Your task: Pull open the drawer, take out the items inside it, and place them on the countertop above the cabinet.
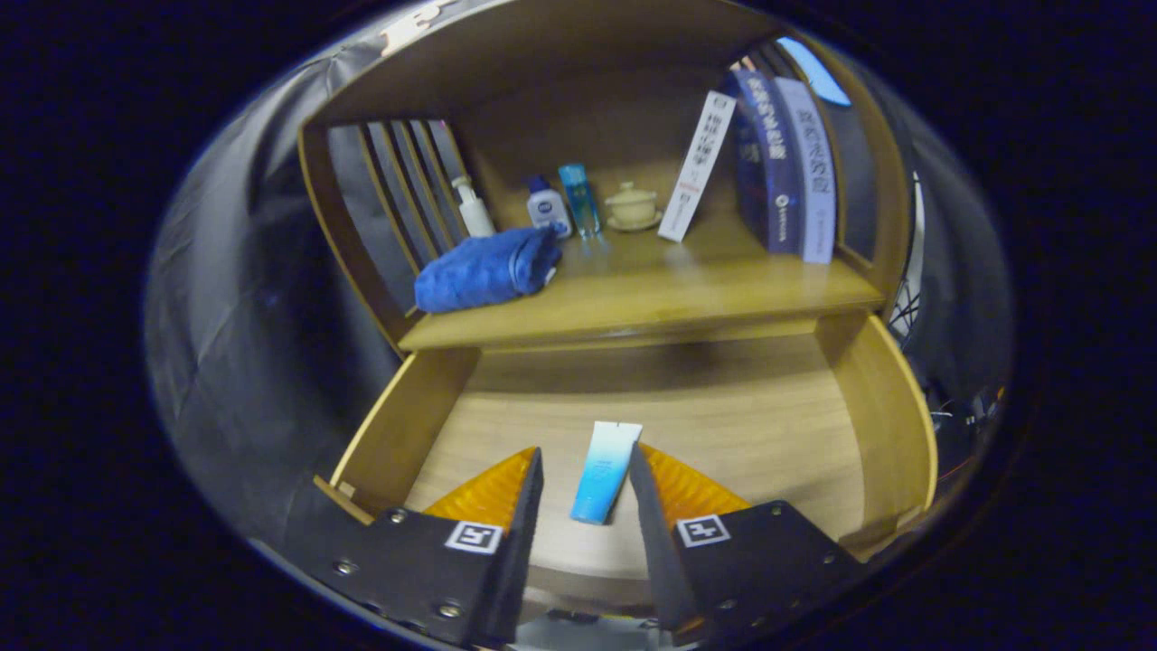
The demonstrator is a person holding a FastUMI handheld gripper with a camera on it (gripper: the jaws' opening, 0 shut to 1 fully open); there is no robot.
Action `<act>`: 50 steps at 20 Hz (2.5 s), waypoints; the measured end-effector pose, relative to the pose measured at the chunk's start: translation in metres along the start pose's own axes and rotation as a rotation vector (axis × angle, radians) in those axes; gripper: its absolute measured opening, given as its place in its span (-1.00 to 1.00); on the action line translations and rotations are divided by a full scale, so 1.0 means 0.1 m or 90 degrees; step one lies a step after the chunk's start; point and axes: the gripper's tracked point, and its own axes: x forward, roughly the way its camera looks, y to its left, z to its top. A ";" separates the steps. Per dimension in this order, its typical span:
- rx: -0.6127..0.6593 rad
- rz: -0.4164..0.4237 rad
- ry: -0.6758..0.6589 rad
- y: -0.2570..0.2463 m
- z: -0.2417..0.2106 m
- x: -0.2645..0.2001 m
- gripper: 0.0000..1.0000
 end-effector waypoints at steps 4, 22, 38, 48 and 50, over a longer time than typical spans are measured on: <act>-0.022 -0.037 0.111 -0.08 -0.22 0.38 0.37; 0.007 0.048 0.201 0.05 -0.65 0.23 -0.19; 0.149 0.145 -0.013 0.15 0.77 -0.37 -0.39; 0.181 -0.024 -0.131 -0.30 1.41 0.51 -0.39; 0.187 -0.041 -0.150 -0.35 1.50 0.67 -0.40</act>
